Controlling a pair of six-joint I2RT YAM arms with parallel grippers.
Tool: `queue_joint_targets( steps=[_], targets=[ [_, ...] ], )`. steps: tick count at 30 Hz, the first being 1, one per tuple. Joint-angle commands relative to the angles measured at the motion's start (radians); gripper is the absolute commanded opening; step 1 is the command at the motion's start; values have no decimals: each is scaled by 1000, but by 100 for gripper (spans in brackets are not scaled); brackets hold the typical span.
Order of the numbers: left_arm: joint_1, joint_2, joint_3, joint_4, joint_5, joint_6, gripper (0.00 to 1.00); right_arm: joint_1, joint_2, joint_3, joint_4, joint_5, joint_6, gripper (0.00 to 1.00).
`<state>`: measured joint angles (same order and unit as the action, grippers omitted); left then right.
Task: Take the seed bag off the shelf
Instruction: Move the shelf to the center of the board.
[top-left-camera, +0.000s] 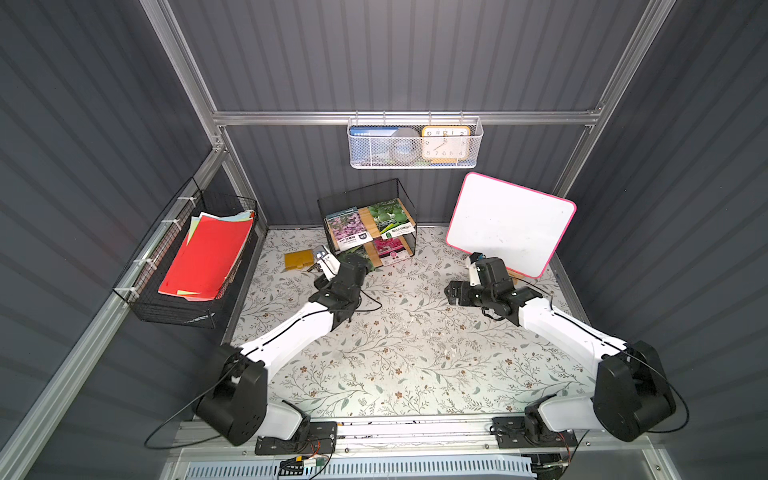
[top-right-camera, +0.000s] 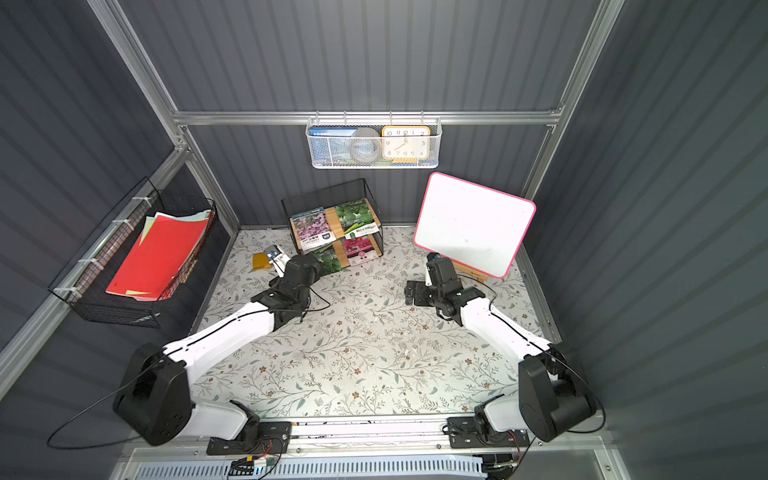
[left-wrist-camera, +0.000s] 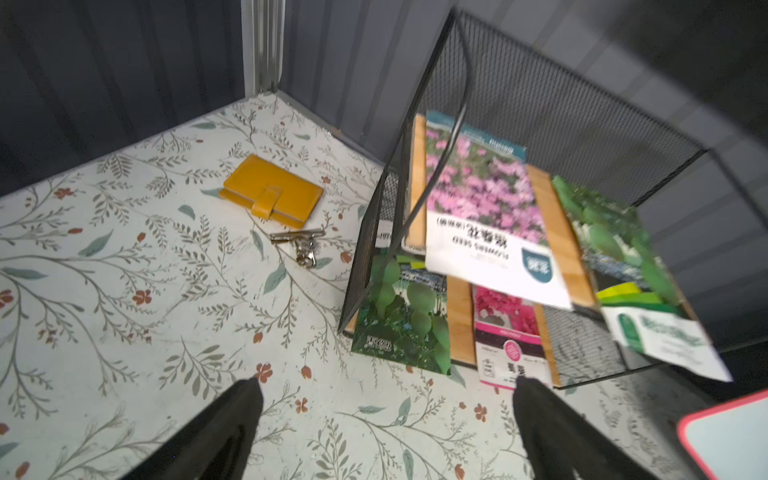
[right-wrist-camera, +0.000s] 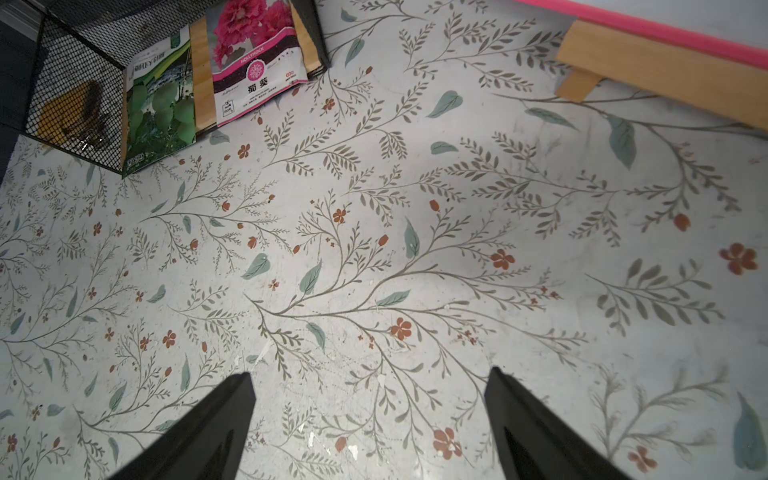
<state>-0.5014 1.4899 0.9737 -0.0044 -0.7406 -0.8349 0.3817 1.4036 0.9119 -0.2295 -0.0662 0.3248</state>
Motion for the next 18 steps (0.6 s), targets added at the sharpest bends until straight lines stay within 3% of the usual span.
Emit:
queue_joint_targets(
  steps=[1, 11, 18],
  targets=[
    [-25, 137, 48, -35, -88, -75, 100, 5, 32, 42, 75, -66, 3, 94],
    [-25, 264, 65, 43, -111, -32, 100, 5, 97, 83, 213, -170, -6, 94],
    [5, 275, 35, 139, -67, 130, 100, 5, 144, 120, 232, -218, -15, 94]
  ],
)
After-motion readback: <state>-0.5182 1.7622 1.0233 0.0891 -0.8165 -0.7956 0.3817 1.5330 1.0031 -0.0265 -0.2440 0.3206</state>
